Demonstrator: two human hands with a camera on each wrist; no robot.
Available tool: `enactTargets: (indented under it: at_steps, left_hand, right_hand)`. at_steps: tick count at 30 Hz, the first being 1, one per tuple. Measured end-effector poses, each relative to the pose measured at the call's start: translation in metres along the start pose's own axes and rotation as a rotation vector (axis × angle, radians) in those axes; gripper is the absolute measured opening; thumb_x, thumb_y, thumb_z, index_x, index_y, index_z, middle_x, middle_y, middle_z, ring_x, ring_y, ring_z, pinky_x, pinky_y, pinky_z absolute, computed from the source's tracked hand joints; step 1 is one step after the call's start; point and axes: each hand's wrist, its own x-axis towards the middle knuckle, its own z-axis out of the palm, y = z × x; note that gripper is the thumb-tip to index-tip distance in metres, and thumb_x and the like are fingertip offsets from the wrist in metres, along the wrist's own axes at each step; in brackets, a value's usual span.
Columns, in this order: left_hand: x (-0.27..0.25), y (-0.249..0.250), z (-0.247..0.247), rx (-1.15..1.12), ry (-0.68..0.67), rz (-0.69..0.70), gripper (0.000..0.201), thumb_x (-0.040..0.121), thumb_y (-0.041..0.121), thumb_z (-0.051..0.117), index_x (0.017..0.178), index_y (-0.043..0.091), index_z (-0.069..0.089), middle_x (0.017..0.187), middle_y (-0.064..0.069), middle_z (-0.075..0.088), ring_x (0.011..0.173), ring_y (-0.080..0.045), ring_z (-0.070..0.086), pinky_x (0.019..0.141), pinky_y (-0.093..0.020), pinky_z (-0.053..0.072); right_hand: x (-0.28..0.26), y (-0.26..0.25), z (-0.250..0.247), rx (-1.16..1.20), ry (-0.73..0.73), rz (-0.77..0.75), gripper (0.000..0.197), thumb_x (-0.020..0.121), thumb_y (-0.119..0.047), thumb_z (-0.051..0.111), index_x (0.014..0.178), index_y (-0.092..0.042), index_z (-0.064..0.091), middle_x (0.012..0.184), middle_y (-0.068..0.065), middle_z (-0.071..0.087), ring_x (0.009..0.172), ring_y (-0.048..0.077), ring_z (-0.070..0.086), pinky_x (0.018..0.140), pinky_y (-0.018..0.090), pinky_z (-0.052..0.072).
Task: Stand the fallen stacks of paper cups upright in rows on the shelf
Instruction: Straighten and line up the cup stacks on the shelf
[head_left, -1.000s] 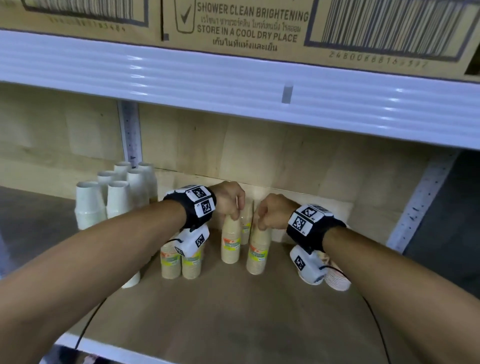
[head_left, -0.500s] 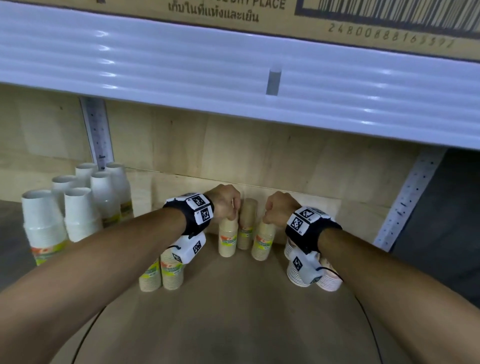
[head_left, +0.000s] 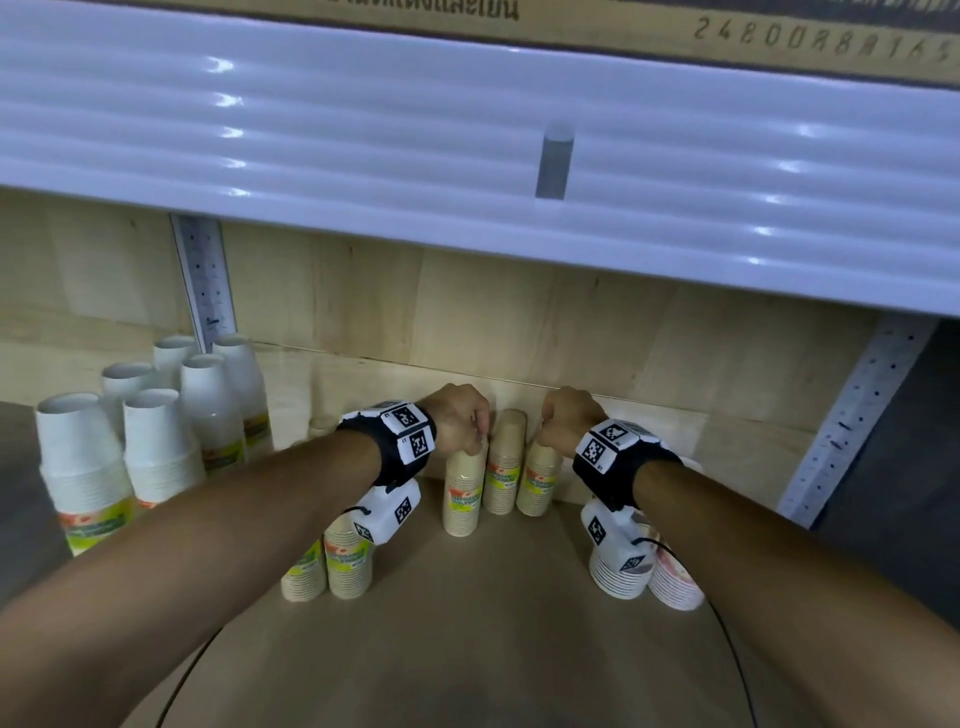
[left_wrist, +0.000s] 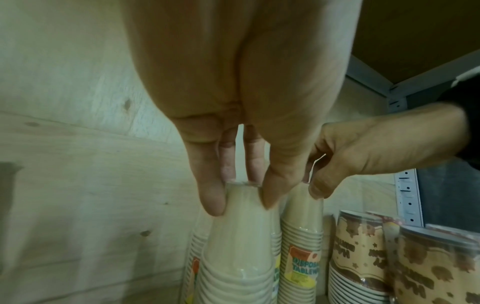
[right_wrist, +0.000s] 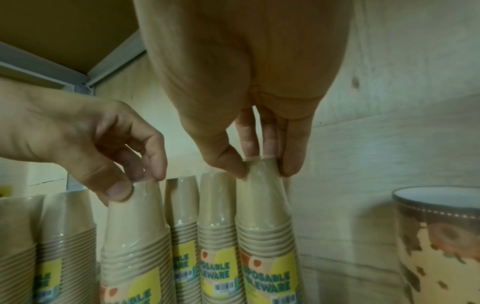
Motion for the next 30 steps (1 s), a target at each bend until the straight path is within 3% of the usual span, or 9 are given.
enactTargets:
  at_steps: [3, 12, 16, 18, 22, 24, 27, 30]
  left_hand:
    - [0.003, -0.001, -0.002, -0.008, -0.001, -0.003, 0.022, 0.078, 0.013, 0.076, 0.099, 0.018, 0.071, 0.101, 0.000, 0.067, 0.094, -0.017, 0.064, 0.081, -0.030, 0.056]
    - [0.005, -0.006, 0.001, -0.066, 0.019, 0.004, 0.021, 0.077, 0.013, 0.076, 0.098, 0.016, 0.072, 0.098, -0.001, 0.069, 0.092, -0.017, 0.064, 0.080, -0.029, 0.053]
    - [0.003, -0.007, 0.001, -0.084, 0.025, 0.006, 0.021, 0.078, 0.013, 0.076, 0.097, 0.016, 0.071, 0.098, 0.000, 0.069, 0.093, -0.018, 0.064, 0.085, -0.032, 0.055]
    - [0.002, -0.006, 0.000, -0.080, 0.015, 0.008, 0.020, 0.078, 0.014, 0.076, 0.097, 0.016, 0.071, 0.096, 0.002, 0.067, 0.093, -0.017, 0.064, 0.085, -0.032, 0.055]
    - [-0.004, -0.004, -0.003, -0.053, 0.009, 0.009, 0.023, 0.079, 0.018, 0.077, 0.100, 0.019, 0.068, 0.101, 0.005, 0.063, 0.098, -0.016, 0.061, 0.083, -0.029, 0.052]
    - [-0.009, -0.003, -0.007, -0.021, 0.027, 0.008, 0.028, 0.080, 0.021, 0.077, 0.106, 0.020, 0.066, 0.104, 0.006, 0.057, 0.098, -0.014, 0.058, 0.078, -0.025, 0.047]
    - [-0.020, -0.006, -0.018, 0.024, 0.054, 0.000, 0.033, 0.080, 0.023, 0.078, 0.110, 0.021, 0.065, 0.103, 0.003, 0.056, 0.093, -0.015, 0.056, 0.072, -0.022, 0.042]
    - [-0.034, -0.012, -0.032, 0.044, 0.083, -0.012, 0.035, 0.079, 0.022, 0.078, 0.112, 0.021, 0.066, 0.106, 0.002, 0.055, 0.096, -0.017, 0.057, 0.076, -0.025, 0.044]
  right_hand:
    - [0.005, 0.002, 0.004, -0.003, 0.012, -0.002, 0.026, 0.079, -0.011, 0.067, 0.104, -0.004, 0.067, 0.108, 0.011, 0.064, 0.090, 0.024, 0.061, 0.066, 0.025, 0.043]
    - [0.009, 0.002, 0.004, 0.018, 0.034, -0.025, 0.021, 0.080, -0.007, 0.064, 0.098, 0.002, 0.068, 0.104, 0.014, 0.066, 0.093, 0.029, 0.065, 0.069, 0.029, 0.047]
    - [0.006, 0.001, -0.003, 0.030, 0.070, -0.013, 0.007, 0.076, -0.006, 0.062, 0.081, -0.002, 0.065, 0.091, 0.011, 0.062, 0.079, 0.027, 0.062, 0.057, 0.026, 0.044]
    - [0.005, 0.000, -0.007, 0.019, 0.079, -0.024, 0.018, 0.079, -0.011, 0.062, 0.092, 0.000, 0.067, 0.098, 0.011, 0.061, 0.080, 0.024, 0.060, 0.062, 0.027, 0.048]
    - [-0.002, -0.007, -0.010, -0.016, 0.108, -0.034, 0.031, 0.085, -0.021, 0.062, 0.112, -0.009, 0.065, 0.122, 0.009, 0.050, 0.103, 0.028, 0.059, 0.081, 0.033, 0.053]
    - [-0.005, -0.014, -0.010, -0.013, 0.099, -0.051, 0.035, 0.087, -0.028, 0.063, 0.117, -0.010, 0.063, 0.125, 0.009, 0.046, 0.110, 0.029, 0.055, 0.089, 0.039, 0.052]
    - [-0.012, -0.027, -0.011, -0.021, 0.107, -0.076, 0.037, 0.086, -0.032, 0.064, 0.118, -0.013, 0.061, 0.124, 0.010, 0.045, 0.110, 0.029, 0.053, 0.090, 0.040, 0.051]
    - [-0.018, -0.044, -0.011, -0.021, 0.125, -0.125, 0.035, 0.086, -0.026, 0.062, 0.119, -0.015, 0.061, 0.125, 0.010, 0.045, 0.111, 0.028, 0.053, 0.090, 0.038, 0.051]
